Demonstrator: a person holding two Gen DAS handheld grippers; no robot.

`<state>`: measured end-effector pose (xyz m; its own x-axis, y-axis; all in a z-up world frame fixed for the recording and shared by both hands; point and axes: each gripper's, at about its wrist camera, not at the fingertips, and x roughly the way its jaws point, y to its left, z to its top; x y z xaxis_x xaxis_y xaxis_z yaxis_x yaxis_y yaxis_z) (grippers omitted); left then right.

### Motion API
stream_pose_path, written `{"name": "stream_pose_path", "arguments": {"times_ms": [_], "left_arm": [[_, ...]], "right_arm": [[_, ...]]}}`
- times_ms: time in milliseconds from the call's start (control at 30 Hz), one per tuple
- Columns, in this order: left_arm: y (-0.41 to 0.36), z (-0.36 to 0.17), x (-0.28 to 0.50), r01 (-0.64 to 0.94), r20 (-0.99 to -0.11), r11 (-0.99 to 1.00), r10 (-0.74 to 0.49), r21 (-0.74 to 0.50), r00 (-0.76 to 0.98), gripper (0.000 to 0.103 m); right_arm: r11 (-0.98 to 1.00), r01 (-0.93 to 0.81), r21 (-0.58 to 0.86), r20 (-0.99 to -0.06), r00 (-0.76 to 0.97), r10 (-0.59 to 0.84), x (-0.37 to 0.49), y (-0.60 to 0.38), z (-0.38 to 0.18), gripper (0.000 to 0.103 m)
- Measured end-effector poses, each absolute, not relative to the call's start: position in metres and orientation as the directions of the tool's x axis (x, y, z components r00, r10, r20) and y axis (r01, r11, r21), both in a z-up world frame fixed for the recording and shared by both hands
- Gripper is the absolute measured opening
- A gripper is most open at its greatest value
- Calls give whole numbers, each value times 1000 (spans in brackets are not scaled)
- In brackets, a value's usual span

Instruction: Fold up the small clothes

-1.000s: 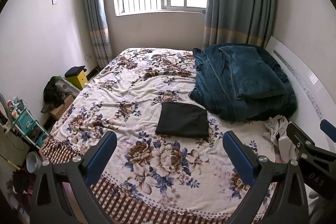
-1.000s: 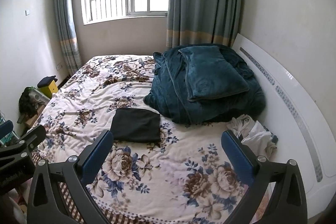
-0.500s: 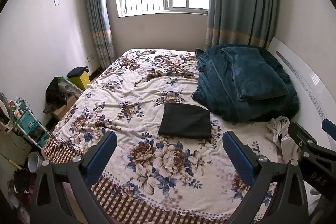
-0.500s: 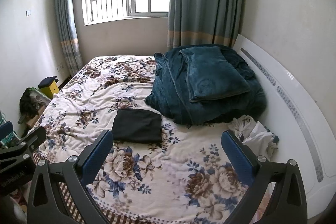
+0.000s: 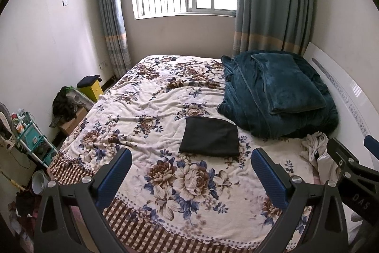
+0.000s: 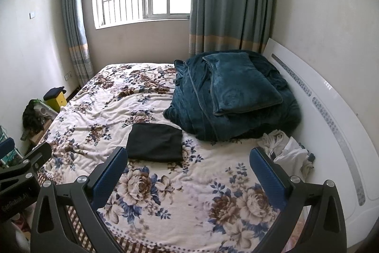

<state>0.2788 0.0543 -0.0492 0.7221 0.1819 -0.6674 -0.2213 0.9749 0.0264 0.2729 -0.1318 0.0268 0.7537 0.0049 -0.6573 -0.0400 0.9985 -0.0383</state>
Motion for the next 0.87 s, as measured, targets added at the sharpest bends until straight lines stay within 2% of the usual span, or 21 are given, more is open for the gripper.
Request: {"name": "stream_pose_path", "arguments": {"times_ms": [867], "left_arm": [[50,-48,274,-242,-662,970,201,31,722,103]], "right_arm": [[999,-31,-38,-656,755,-1,269,-126,27,103]]}}
